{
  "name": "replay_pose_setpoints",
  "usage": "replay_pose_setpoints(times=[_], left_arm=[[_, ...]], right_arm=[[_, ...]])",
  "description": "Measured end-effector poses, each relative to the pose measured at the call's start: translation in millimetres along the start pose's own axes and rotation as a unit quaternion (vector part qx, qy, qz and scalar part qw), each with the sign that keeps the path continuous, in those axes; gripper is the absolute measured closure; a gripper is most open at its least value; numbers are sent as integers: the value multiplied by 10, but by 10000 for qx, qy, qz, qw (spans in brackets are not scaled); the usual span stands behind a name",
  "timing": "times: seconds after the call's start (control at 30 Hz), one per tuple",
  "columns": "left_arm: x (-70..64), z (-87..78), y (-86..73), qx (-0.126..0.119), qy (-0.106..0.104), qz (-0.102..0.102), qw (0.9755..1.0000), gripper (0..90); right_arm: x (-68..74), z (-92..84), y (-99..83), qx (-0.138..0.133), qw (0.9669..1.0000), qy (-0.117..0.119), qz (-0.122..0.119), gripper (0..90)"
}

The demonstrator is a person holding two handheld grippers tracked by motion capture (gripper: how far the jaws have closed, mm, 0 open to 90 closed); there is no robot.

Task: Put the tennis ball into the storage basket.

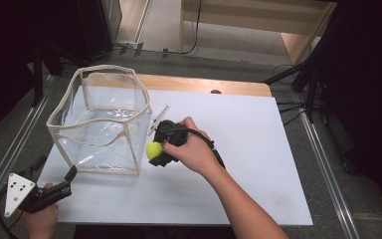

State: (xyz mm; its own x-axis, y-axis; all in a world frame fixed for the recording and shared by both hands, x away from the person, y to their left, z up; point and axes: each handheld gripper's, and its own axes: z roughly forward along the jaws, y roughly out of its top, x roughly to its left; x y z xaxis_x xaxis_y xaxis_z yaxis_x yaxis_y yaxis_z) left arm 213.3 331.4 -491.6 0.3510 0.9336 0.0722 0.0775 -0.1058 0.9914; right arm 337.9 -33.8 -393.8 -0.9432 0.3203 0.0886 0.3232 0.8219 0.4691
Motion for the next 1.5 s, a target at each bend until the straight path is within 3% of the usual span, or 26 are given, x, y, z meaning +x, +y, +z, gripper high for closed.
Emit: replay_pose_setpoints(times=[0.57,1.5], left_arm=[[1,-2,1,5,0,-1,10000,68],[3,-1,1,-6,-6,-6,10000,68]], right_arm=[[-46,-274,198,35,9999,-36,-114,239],[-114,-549,440,21,9997,-12,-236,240]])
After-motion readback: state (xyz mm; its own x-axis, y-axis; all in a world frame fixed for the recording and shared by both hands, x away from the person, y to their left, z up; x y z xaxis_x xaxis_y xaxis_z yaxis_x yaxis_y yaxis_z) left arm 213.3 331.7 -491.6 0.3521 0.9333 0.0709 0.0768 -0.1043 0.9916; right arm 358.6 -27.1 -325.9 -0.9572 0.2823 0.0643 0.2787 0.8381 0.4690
